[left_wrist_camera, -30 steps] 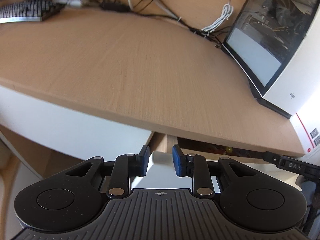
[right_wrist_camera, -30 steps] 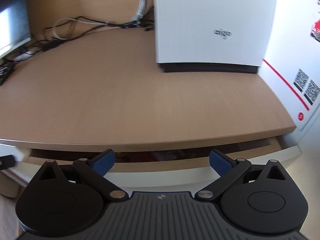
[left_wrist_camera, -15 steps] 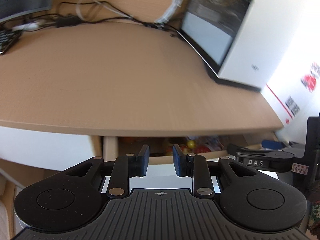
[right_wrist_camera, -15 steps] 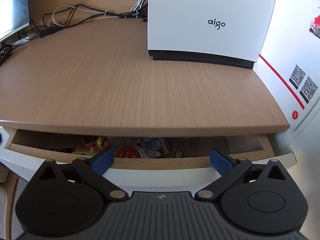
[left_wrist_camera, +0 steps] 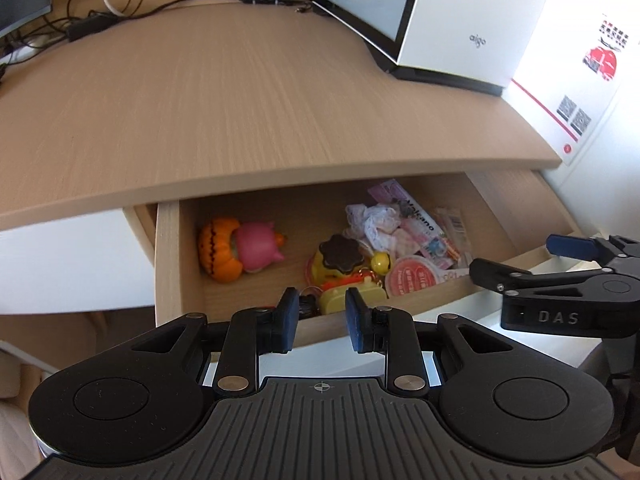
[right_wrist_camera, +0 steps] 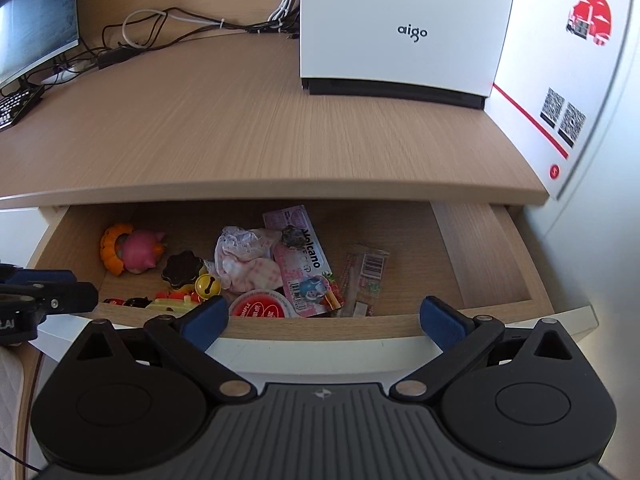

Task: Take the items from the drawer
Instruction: 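Pull the white drawer open with the left gripper, then reach into the drawer and grasp the white lace tissue with the left gripper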

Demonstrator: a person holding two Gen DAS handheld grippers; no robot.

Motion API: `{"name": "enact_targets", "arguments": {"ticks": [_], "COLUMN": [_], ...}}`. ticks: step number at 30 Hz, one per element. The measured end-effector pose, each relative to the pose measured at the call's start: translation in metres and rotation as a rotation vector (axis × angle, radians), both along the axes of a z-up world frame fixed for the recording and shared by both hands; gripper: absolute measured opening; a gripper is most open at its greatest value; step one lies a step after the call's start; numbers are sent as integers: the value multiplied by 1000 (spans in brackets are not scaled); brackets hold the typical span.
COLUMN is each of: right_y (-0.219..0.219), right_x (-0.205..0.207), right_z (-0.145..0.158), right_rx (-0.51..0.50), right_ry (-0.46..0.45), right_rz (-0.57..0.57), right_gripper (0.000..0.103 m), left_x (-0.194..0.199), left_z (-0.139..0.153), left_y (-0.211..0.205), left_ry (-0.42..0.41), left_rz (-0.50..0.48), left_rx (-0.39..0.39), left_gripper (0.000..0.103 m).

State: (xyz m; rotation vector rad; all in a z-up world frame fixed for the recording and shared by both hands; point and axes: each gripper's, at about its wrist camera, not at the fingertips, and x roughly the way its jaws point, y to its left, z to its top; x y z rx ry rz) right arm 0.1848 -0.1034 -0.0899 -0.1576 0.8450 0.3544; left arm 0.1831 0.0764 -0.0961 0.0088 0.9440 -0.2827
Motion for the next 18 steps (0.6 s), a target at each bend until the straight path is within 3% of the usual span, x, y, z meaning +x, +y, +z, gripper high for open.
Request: {"name": "enact_targets", "arguments": {"ticks": [9, 18], "right_y": [-12, -28], "right_x": [-19, -40], "right_z": [3, 6], "right_rx": [-6, -1], "right_ry": [29, 79], "right_rz": [10, 56], "right_gripper": [102, 103], "left_x": [-35, -32], "left_z": [2, 10], "left_y": [0, 0], "left_ry": [2, 84], "left_rz": [-69, -173], "left_rx": [50, 2], "left_gripper": [29, 29]}}
